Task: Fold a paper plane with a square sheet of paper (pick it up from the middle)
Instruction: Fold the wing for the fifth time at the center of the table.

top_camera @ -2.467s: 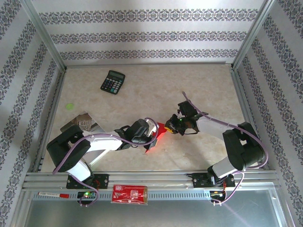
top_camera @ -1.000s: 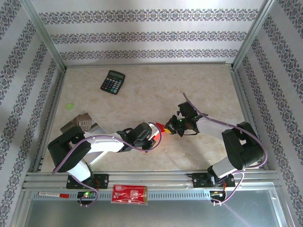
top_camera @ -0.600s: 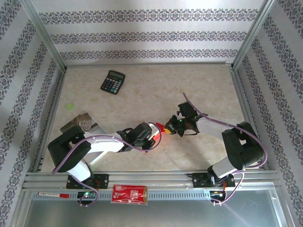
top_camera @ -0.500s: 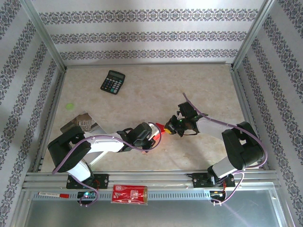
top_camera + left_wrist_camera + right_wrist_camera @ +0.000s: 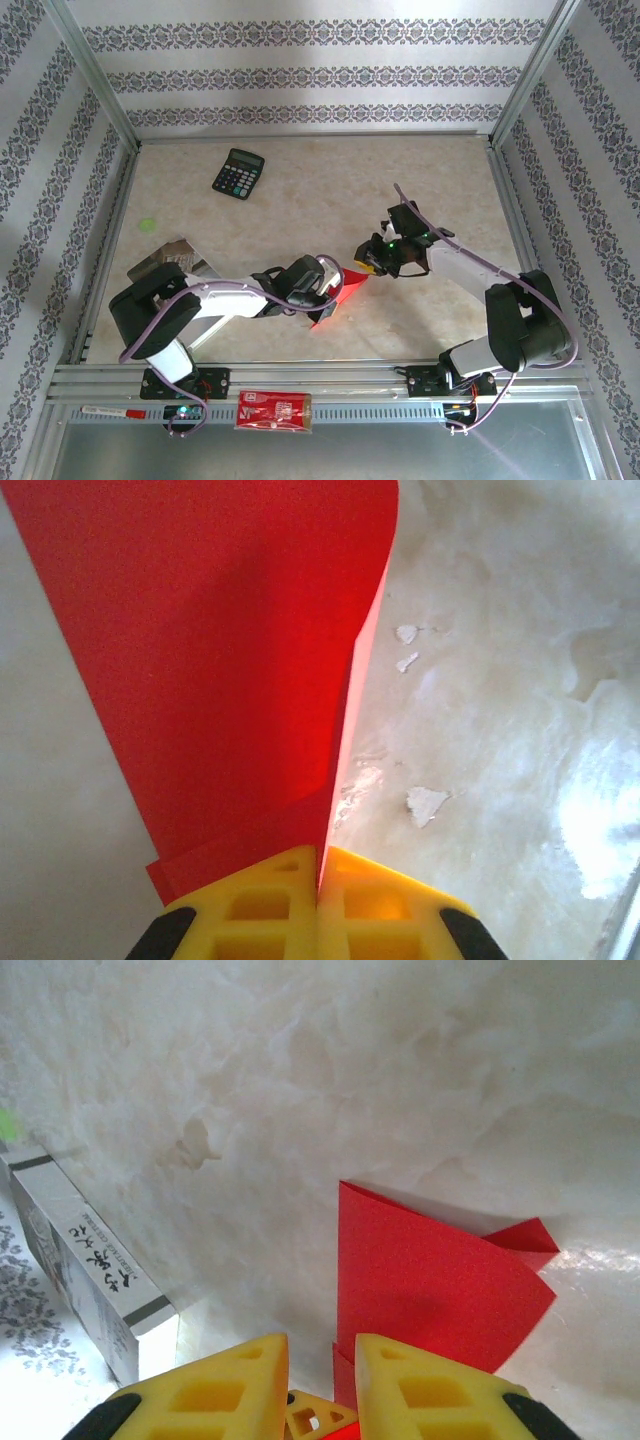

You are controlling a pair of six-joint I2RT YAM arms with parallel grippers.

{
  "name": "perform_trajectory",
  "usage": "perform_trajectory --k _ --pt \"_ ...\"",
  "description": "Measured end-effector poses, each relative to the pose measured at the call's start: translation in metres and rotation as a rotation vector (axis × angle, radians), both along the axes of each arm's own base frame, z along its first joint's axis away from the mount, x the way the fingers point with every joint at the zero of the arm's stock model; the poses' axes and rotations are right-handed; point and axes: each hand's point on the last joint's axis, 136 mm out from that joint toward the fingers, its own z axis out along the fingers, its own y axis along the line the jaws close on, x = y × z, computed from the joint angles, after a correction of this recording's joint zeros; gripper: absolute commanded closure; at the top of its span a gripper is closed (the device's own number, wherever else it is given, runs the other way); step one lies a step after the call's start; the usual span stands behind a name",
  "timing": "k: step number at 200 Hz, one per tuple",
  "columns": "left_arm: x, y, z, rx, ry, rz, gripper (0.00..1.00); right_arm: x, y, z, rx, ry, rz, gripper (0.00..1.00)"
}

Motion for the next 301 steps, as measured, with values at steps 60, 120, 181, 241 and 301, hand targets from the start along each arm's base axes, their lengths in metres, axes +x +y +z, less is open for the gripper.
perform_trajectory --k 60,120,181,241,301 --pt "0.001 -0.006 -0.004 -0.08 0.126 0.03 1.0 0.002 0.012 -0.023 -0.049 0.04 0.109 0.76" --pt "0.012 -0.007 0.004 -0.172 0.19 0.084 1.0 0.003 0.025 -0.044 -0.063 0.074 0.187 0.76" --pt "0.015 -0.001 -0.007 -0.204 0.258 0.123 1.0 0.002 0.024 -0.057 -0.079 0.089 0.215 0.75" --pt "0.012 0.002 -0.01 -0.224 0.274 0.131 1.0 0.012 0.029 -0.041 -0.048 0.047 0.226 0.66" --pt "0.009 0.008 -0.011 -0.258 0.273 0.152 1.0 0.024 0.031 -0.001 -0.005 -0.06 0.215 0.66"
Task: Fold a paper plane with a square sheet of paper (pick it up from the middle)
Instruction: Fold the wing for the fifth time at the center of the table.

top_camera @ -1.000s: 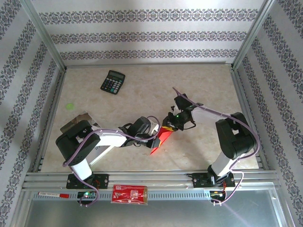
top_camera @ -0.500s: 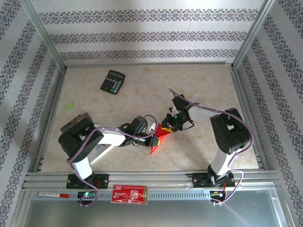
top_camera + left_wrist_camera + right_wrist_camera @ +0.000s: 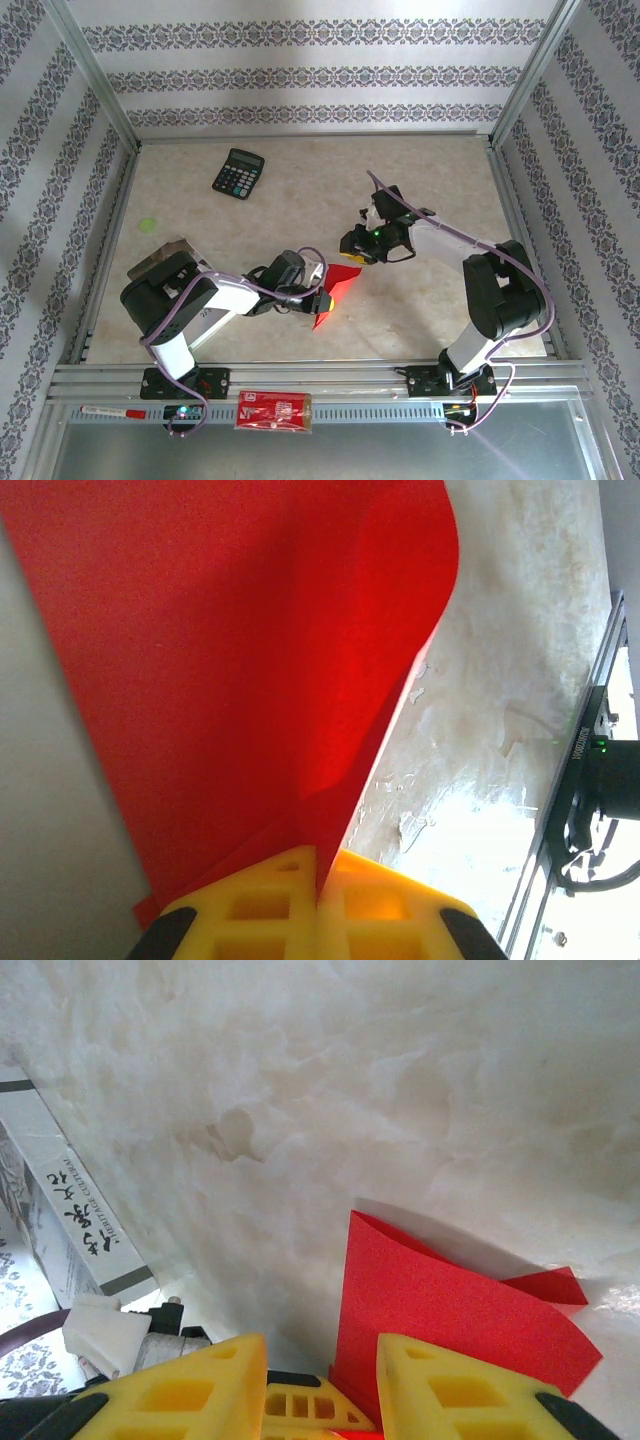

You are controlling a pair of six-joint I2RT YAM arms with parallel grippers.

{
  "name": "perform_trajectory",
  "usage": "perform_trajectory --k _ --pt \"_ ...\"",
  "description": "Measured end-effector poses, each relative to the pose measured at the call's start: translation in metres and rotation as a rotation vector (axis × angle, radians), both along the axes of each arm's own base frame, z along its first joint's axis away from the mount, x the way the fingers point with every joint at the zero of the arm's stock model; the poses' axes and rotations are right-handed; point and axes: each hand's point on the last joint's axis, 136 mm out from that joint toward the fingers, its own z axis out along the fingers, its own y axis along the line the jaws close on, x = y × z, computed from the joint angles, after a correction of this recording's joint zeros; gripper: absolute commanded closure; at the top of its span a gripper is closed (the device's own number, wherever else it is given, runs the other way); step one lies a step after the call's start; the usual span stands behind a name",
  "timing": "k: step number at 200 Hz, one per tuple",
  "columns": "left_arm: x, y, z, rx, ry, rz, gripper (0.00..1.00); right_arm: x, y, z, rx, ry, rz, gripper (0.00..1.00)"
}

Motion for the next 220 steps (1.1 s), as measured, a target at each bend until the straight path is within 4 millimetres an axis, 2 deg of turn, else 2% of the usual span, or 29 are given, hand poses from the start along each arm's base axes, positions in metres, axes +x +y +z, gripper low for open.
perform_trajectory --k 80,157,220 --pt "0.01 0.017 0.002 -0.087 0.05 0.113 1.0 -0.008 0.0 -0.007 -0.01 0.012 0.015 0.67" --pt "0.012 0.026 0.001 -0.13 0.089 0.184 1.0 -0.026 0.022 -0.01 -0.013 -0.001 0.095 0.74" --pt "0.013 0.027 0.002 -0.138 0.109 0.204 1.0 -0.027 0.032 -0.008 -0.007 -0.037 0.121 0.79"
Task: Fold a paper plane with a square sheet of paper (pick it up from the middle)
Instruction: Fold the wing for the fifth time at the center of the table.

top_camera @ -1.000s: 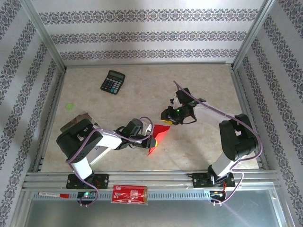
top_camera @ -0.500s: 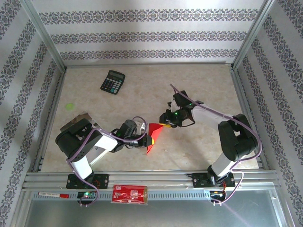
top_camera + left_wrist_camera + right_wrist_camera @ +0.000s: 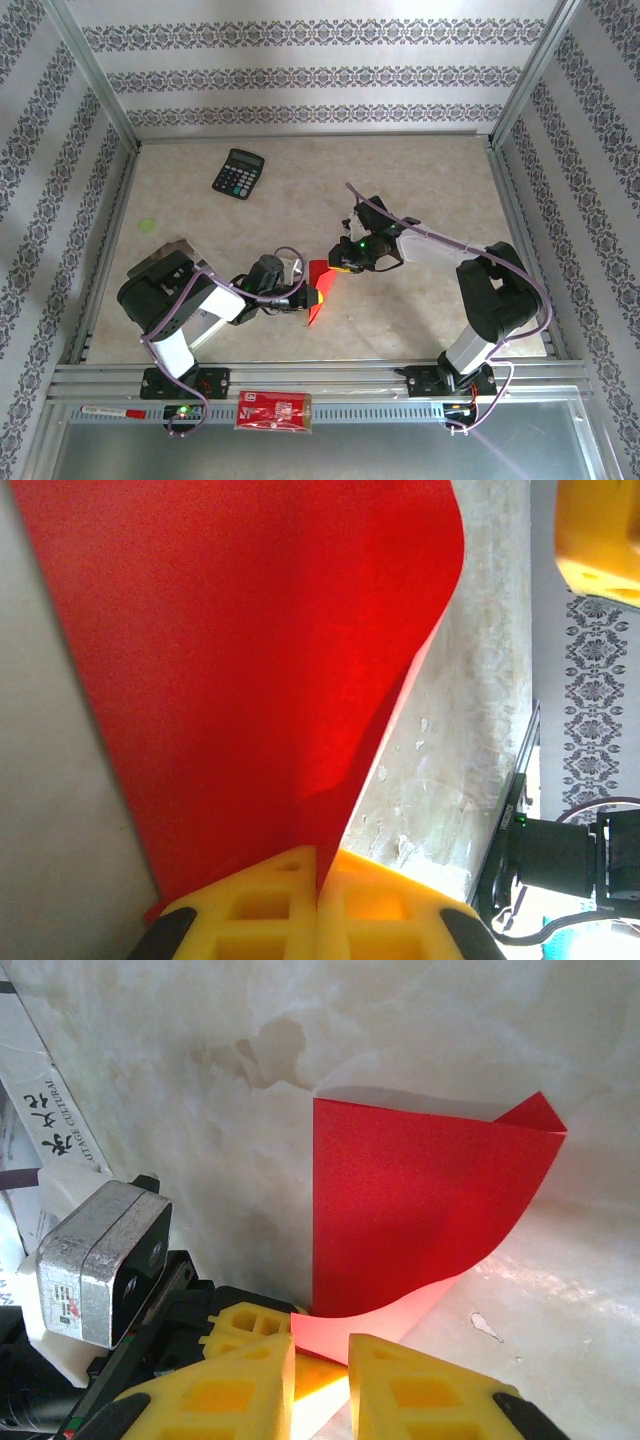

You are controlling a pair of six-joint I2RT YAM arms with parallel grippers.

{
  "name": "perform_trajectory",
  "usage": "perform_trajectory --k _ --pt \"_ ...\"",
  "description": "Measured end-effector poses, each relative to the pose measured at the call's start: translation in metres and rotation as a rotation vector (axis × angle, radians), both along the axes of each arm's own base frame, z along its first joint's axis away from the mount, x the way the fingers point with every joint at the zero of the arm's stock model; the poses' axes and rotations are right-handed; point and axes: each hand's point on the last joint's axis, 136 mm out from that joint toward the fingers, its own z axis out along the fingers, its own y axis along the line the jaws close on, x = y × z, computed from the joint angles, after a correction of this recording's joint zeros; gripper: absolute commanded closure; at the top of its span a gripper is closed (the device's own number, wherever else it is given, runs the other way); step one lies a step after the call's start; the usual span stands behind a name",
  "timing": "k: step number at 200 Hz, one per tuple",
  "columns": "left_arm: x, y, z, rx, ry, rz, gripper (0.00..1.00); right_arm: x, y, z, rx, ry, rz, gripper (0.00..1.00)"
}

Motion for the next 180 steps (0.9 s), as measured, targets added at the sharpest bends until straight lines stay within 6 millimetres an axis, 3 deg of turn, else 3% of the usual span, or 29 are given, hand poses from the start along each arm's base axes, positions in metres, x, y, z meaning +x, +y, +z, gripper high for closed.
perform_trajectory --k 34,56,89,180 --pt "0.005 -0.007 0.006 0.047 -0.039 -0.058 1.0 0.005 -0.014 0.004 -0.011 -0.023 -0.04 0.8" --pt "0.008 -0.02 0.022 0.068 -0.11 -0.127 1.0 0.018 -0.036 0.021 -0.005 -0.073 -0.113 0.8" --pt "-0.006 -0.042 0.043 0.08 -0.217 -0.257 1.0 0.033 -0.058 0.046 0.002 -0.155 -0.18 0.79" --pt "-0.026 -0.036 0.013 0.085 -0.085 -0.308 1.0 0.027 -0.059 0.035 -0.019 -0.127 -0.158 0.79"
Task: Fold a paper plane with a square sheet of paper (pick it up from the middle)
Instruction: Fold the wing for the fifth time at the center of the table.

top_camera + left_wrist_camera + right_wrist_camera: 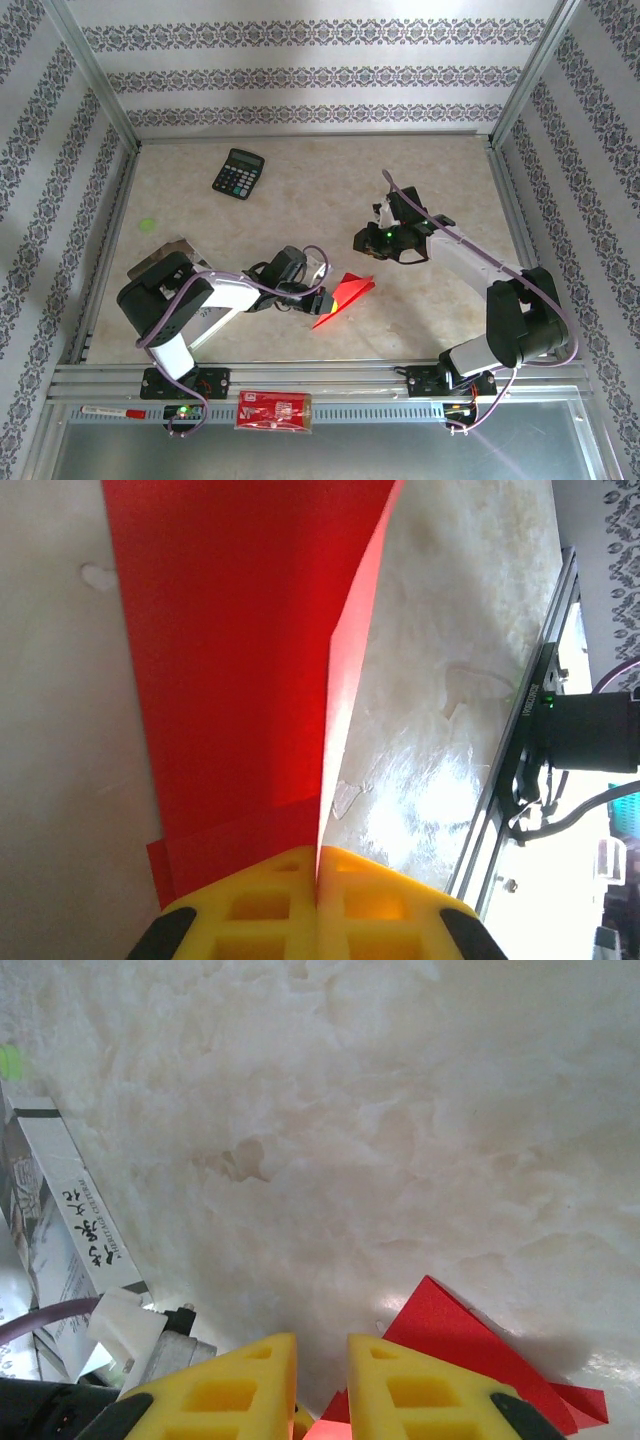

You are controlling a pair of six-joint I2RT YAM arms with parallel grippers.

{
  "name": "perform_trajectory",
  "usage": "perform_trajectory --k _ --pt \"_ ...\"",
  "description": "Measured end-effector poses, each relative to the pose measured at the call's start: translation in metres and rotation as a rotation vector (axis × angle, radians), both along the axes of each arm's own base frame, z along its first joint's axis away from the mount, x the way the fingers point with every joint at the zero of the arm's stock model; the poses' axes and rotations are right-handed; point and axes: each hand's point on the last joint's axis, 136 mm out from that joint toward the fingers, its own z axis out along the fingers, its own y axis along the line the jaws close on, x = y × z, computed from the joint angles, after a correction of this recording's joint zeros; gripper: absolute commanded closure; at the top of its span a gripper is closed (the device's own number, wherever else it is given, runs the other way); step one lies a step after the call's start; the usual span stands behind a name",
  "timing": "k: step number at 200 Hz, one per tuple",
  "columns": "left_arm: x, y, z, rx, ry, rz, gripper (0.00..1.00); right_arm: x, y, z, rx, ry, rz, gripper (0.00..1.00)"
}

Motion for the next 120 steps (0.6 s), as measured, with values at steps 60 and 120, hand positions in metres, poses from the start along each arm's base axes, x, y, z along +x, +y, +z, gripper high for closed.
perform_trajectory --k 60,120 --pt "0.001 0.005 -0.013 -0.038 0.096 0.05 1.0 -0.01 0.012 -0.011 -0.009 0.033 0.041 0.79" --pt "0.004 0.006 -0.013 -0.06 0.136 0.077 1.0 -0.026 0.027 -0.021 -0.001 0.05 0.099 0.83"
